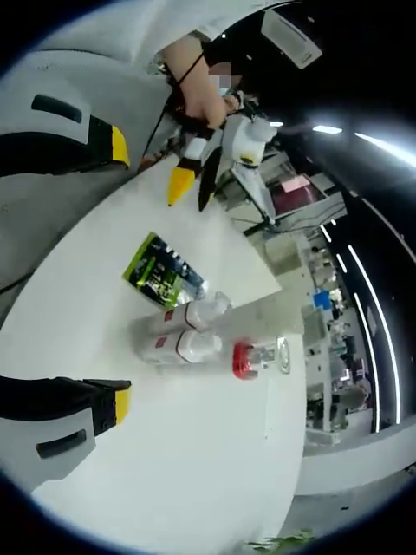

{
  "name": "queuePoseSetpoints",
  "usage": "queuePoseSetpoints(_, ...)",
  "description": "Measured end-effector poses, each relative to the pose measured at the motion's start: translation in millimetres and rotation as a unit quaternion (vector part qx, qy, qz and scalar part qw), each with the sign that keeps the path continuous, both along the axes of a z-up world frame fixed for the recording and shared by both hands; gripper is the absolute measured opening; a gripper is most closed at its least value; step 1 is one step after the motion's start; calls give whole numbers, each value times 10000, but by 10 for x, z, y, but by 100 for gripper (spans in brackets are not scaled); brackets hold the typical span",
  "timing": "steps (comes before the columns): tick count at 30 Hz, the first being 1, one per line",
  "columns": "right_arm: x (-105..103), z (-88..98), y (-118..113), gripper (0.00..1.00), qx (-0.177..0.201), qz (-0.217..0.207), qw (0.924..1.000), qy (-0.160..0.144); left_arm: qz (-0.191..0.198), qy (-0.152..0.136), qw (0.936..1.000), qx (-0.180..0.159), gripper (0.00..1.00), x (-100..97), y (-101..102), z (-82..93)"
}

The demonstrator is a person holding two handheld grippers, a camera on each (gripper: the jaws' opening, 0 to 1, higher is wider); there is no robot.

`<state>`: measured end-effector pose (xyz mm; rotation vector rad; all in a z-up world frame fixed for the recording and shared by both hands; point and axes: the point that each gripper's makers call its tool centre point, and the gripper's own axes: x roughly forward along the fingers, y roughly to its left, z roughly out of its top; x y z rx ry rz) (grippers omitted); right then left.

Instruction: Arrange the skincare products in the storage area until every visible bottle or jar stands upright without overlapping.

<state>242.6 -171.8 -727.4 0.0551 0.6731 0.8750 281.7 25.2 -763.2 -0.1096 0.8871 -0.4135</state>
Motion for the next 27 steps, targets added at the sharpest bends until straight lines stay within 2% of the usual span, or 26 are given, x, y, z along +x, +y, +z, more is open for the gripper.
queuePoseSetpoints(4,18,20,5,98,64,-24,10000,-12,18,115,9999,81,96,154,-103,-19)
queuePoseSetpoints(7,25,26,3,97,89,-53,9999,-5,-49,176,9997,169,93,199,-176,7)
queuePoseSetpoints(13,18,-25,11,97,54,-12,9999,95,-29,294,9993,240,88,433,-190,-91)
queuePoseSetpoints(17,39,-34,3,97,169,-76,9996,190,51,367,9990,244,87,608,-180,-168)
queuePoseSetpoints(23,45,-44,-15,96,232,-176,9991,307,221,337,9984,394,85,897,-169,-266)
queuePoseSetpoints(25,49,-70,-22,96,212,-175,9990,348,422,175,9976,529,85,1031,-151,-291)
queuePoseSetpoints(27,44,-59,-16,95,249,-181,9989,364,387,99,9968,688,85,1109,-197,-334)
